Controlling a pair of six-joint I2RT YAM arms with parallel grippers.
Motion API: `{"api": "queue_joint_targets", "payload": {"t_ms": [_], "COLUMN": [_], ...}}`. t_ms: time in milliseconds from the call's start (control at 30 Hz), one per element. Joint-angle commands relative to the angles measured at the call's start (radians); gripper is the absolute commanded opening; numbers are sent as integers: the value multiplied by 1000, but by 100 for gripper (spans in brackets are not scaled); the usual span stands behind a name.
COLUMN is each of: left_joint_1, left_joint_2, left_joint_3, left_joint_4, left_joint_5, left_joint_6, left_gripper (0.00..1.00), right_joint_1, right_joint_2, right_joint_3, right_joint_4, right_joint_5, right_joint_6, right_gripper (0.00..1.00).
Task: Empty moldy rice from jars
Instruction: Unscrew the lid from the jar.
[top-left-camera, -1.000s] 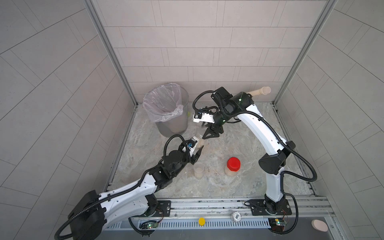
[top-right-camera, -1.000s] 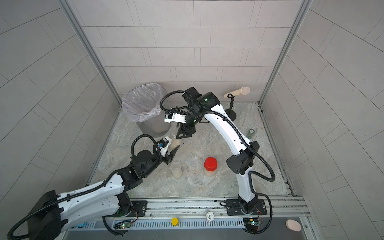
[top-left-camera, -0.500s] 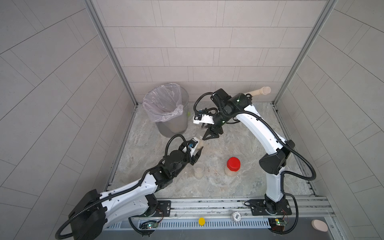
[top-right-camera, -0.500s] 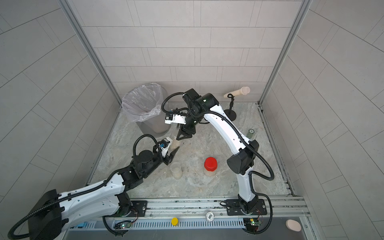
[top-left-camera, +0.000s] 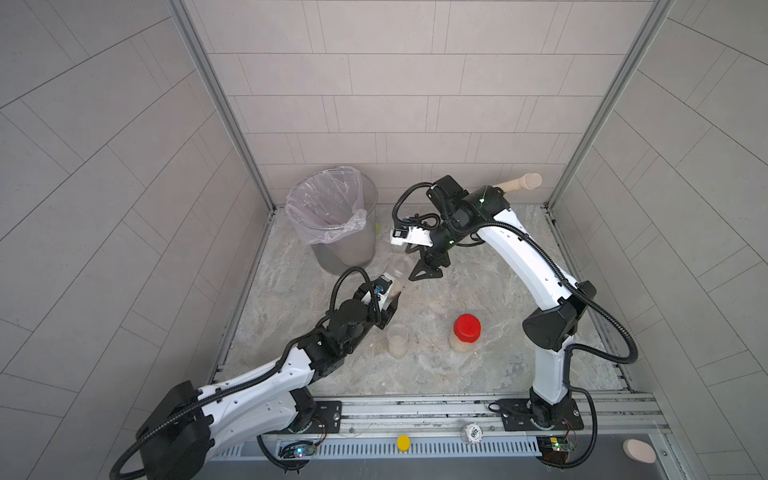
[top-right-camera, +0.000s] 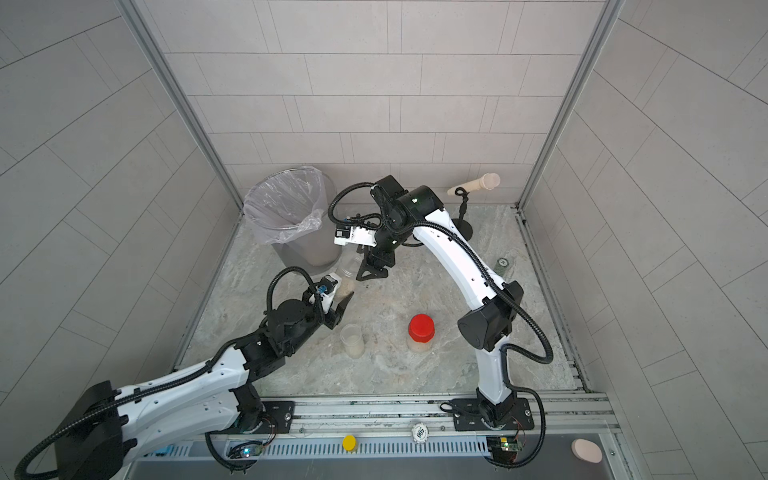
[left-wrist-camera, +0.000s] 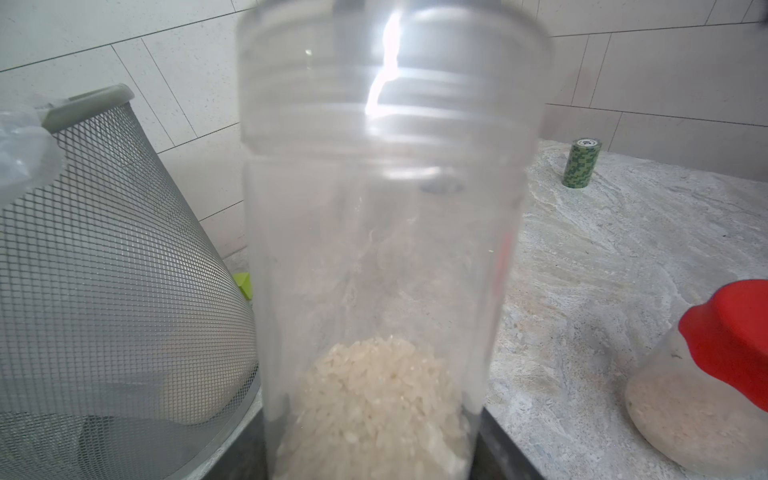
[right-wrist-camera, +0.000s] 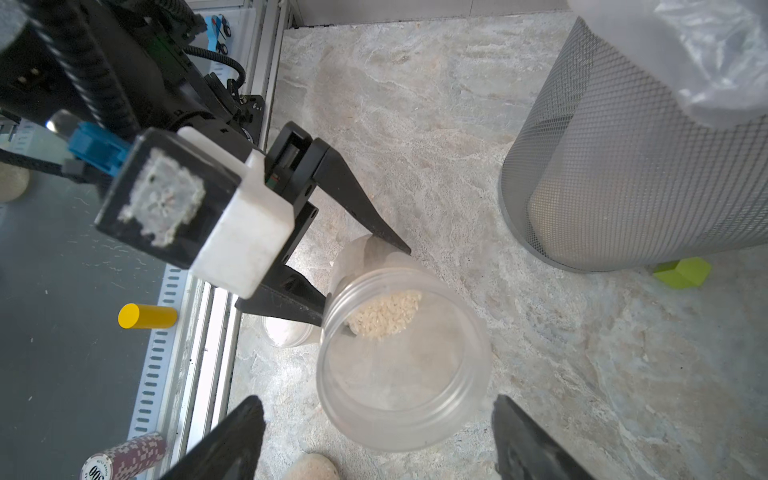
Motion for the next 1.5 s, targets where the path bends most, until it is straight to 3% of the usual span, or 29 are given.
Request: {"api": "queue_joint_targets", "payload": {"t_ms": [0, 67, 200, 300, 400, 567, 667, 767, 967, 1133, 1467], "left_joint_1": [5, 5, 4, 4, 4, 5, 4, 4, 5, 4, 3], "left_joint_2": [-16, -19, -23, -25, -16, 14, 29, 41, 51, 57, 69], "left_joint_3": [2, 0, 0, 0, -4, 5, 2, 6, 11, 13, 8], "left_joint_4": [33, 33, 33, 34, 52, 63, 80, 90, 97, 100, 126], "left_joint_5": [-20, -20, -16, -26, -32, -27, -27, -26, -32, -31, -46], "left_joint_6": [0, 3, 3, 4, 9, 15, 17, 19, 29, 29, 32], "left_gripper": [0, 0, 0, 0, 0, 0, 0, 0, 0, 0, 0], "right_joint_1": [-20, -31, -45, -56, -47, -13, 30, 45, 57, 61, 80], "right_joint_2": [-53, -78, -154, -185, -185, -231, -246, -240, -238, -220, -202], "right_joint_3": [-12, -57, -201, -276, -258, -316, -319, -298, -339, -348, -368], "right_joint_4": [-30, 14, 171, 350, 365, 461, 468, 431, 419, 438, 439], "right_joint_5": [-82, -112, -141, -144, -150, -26, 149, 232, 290, 199, 199], "right_joint_6": [-10, 12, 121, 413, 646, 995, 1129, 1263, 1344, 1358, 1371], "right_gripper": [91, 96, 96, 94, 90, 86, 85, 85, 85, 85, 85]}}
